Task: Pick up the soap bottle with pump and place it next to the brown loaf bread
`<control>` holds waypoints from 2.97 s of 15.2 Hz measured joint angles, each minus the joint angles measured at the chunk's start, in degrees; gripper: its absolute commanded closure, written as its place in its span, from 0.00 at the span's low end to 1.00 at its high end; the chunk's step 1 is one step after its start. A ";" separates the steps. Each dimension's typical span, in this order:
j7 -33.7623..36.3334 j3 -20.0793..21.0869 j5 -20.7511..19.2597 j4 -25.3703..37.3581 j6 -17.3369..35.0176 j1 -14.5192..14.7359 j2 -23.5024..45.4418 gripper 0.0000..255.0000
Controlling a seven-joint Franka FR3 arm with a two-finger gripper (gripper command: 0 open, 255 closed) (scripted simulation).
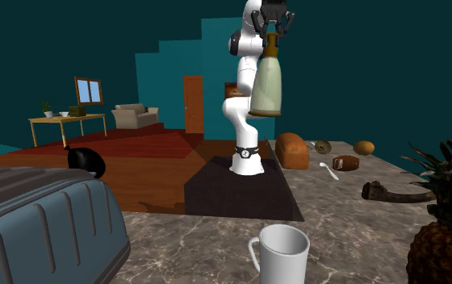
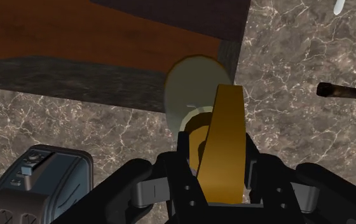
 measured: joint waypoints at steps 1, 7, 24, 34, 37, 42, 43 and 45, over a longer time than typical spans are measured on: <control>0.99 0.73 0.49 -0.62 -0.46 0.29 -1.10 1.00; 7.53 5.51 4.12 -0.53 -5.59 1.97 -6.39 1.00; 19.35 14.64 12.75 -4.07 -9.31 4.49 -15.13 1.00; 18.48 15.29 13.96 -15.27 -2.97 5.52 -20.02 1.00; 18.34 15.65 14.41 -18.22 -1.19 5.81 -21.22 1.00; 18.09 16.36 15.20 -23.06 1.91 6.28 -23.00 1.00; 18.05 16.47 15.38 -24.13 2.46 6.44 -23.52 1.00; 17.94 16.76 15.74 -26.15 3.67 6.69 -24.34 1.00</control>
